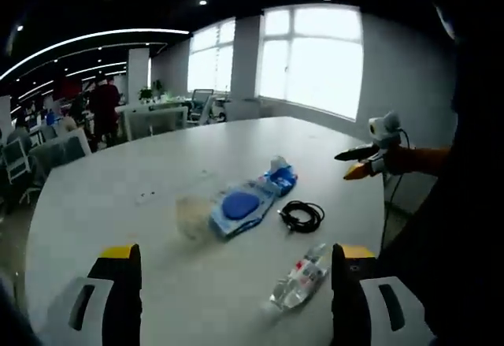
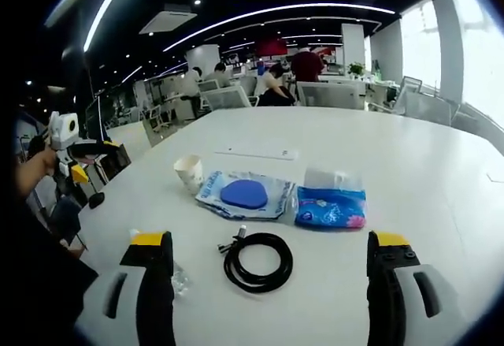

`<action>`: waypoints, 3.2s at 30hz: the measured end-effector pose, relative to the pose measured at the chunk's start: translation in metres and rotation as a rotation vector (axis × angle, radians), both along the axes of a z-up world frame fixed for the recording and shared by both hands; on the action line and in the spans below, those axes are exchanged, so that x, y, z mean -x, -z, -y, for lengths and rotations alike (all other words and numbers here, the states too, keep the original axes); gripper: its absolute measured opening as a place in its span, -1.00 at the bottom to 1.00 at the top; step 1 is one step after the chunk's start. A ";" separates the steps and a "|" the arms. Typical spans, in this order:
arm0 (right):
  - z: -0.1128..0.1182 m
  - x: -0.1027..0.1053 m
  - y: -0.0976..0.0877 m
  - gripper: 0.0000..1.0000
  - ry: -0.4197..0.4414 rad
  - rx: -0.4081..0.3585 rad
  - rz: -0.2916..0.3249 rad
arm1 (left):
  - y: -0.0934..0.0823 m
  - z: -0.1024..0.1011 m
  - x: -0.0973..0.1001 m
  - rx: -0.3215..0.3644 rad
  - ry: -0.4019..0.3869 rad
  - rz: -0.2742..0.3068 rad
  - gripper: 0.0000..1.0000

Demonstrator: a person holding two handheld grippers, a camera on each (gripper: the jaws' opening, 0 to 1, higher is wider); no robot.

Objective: Arrange the tabletop items into an orderly group along one side of the table until the central work area is clear of visible clutter.

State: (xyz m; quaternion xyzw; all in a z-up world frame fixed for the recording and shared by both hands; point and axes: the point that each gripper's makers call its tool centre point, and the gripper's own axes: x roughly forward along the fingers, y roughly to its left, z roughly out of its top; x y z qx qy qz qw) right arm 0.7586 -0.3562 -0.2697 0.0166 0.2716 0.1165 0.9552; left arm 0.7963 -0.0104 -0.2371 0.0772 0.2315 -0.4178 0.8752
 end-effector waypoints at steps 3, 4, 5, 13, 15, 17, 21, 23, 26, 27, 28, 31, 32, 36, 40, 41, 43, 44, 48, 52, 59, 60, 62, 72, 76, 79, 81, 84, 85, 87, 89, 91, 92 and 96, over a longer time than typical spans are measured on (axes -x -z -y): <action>0.001 0.001 0.000 0.99 -0.006 0.006 -0.001 | 0.005 -0.004 0.004 0.002 -0.009 0.001 0.99; 0.000 0.001 0.000 0.99 -0.009 0.009 -0.002 | 0.007 -0.004 0.005 0.000 -0.008 -0.005 0.99; -0.001 0.001 -0.001 0.99 -0.012 0.010 -0.003 | 0.011 -0.005 0.007 -0.012 -0.002 -0.010 0.99; -0.007 0.003 0.001 0.99 -0.032 0.021 -0.014 | 0.035 0.000 0.023 -0.065 0.129 -0.022 0.88; -0.008 0.004 0.002 0.99 -0.034 0.020 -0.016 | 0.043 0.003 0.029 -0.087 0.182 -0.035 0.79; -0.009 0.005 0.002 0.99 -0.037 0.023 -0.016 | 0.052 0.007 0.034 -0.101 0.224 -0.044 0.73; -0.012 0.006 0.003 0.99 -0.044 0.031 -0.019 | 0.065 0.016 0.046 -0.179 0.314 -0.039 0.65; -0.014 0.007 0.004 0.99 -0.045 0.030 -0.021 | 0.080 0.014 0.048 -0.240 0.349 -0.057 0.62; -0.017 0.008 0.006 0.99 -0.046 0.026 -0.026 | 0.094 0.016 0.053 -0.266 0.415 -0.068 0.48; -0.018 0.008 0.006 0.99 -0.046 0.026 -0.027 | 0.100 0.018 0.054 -0.275 0.431 -0.072 0.45; -0.018 0.009 0.007 0.99 -0.047 0.026 -0.027 | 0.104 0.019 0.056 -0.287 0.449 -0.083 0.43; -0.020 0.010 0.008 0.99 -0.049 0.022 -0.029 | 0.116 0.025 0.060 -0.321 0.519 -0.081 0.33; -0.021 0.010 0.008 0.99 -0.049 0.021 -0.030 | 0.121 0.027 0.061 -0.336 0.542 -0.086 0.31; -0.022 0.012 0.011 0.99 -0.052 0.023 -0.036 | 0.130 0.034 0.061 -0.365 0.605 -0.080 0.24; -0.021 0.014 0.014 0.99 -0.050 0.023 -0.042 | 0.135 0.044 0.060 -0.361 0.671 -0.057 0.03; -0.021 0.015 0.015 0.99 -0.049 0.022 -0.043 | 0.138 0.045 0.059 -0.360 0.680 -0.060 -0.01; -0.022 0.017 0.017 0.99 -0.048 0.019 -0.049 | 0.144 0.044 0.060 -0.386 0.718 -0.052 -0.10; -0.022 0.018 0.017 0.99 -0.047 0.021 -0.051 | 0.145 0.046 0.060 -0.382 0.729 -0.049 -0.16; -0.021 0.021 0.018 0.98 -0.041 0.021 -0.055 | 0.153 0.047 0.057 -0.392 0.760 -0.033 -0.34; -0.020 0.025 0.020 0.98 -0.034 0.022 -0.061 | 0.158 0.048 0.053 -0.384 0.767 -0.039 -0.51; -0.020 0.029 0.023 0.96 -0.025 0.023 -0.072 | 0.163 0.049 0.058 -0.385 0.815 -0.036 -0.57; -0.020 0.030 0.023 0.96 -0.023 0.024 -0.074 | 0.163 0.049 0.058 -0.385 0.818 -0.034 -0.57; -0.020 0.030 0.024 0.96 -0.018 0.024 -0.073 | 0.164 0.049 0.058 -0.383 0.826 -0.028 -0.57; -0.021 0.036 0.026 0.94 -0.009 0.027 -0.078 | 0.157 0.047 0.063 -0.363 0.814 -0.055 -0.59; -0.021 0.036 0.026 0.94 -0.014 0.031 -0.079 | 0.145 0.049 0.067 -0.355 0.800 -0.074 -0.59; -0.023 0.034 0.023 0.94 -0.032 0.034 -0.073 | 0.137 0.051 0.068 -0.370 0.799 -0.063 -0.59; -0.025 0.032 0.020 0.92 -0.053 0.041 -0.068 | 0.134 0.049 0.068 -0.436 0.822 -0.045 -0.59; -0.031 0.029 0.015 0.90 -0.091 0.057 -0.056 | 0.125 0.052 0.070 -0.457 0.829 -0.040 -0.59; -0.032 0.029 0.014 0.90 -0.098 0.056 -0.054 | 0.122 0.053 0.070 -0.461 0.830 -0.040 -0.59; -0.039 0.028 0.011 0.90 -0.122 0.051 -0.048 | 0.115 0.056 0.071 -0.474 0.833 -0.039 -0.59; -0.048 0.028 0.010 0.88 -0.157 0.053 -0.045 | 0.111 0.058 0.070 -0.481 0.831 -0.040 -0.59; -0.059 0.029 0.009 0.87 -0.206 0.058 -0.044 | 0.104 0.061 0.070 -0.489 0.827 -0.037 -0.60; -0.067 0.030 0.010 0.87 -0.249 0.063 -0.047 | 0.102 0.063 0.071 -0.491 0.826 -0.037 -0.60; -0.097 0.035 0.012 0.81 -0.369 0.064 -0.054 | 0.094 0.068 0.071 -0.525 0.833 -0.022 -0.60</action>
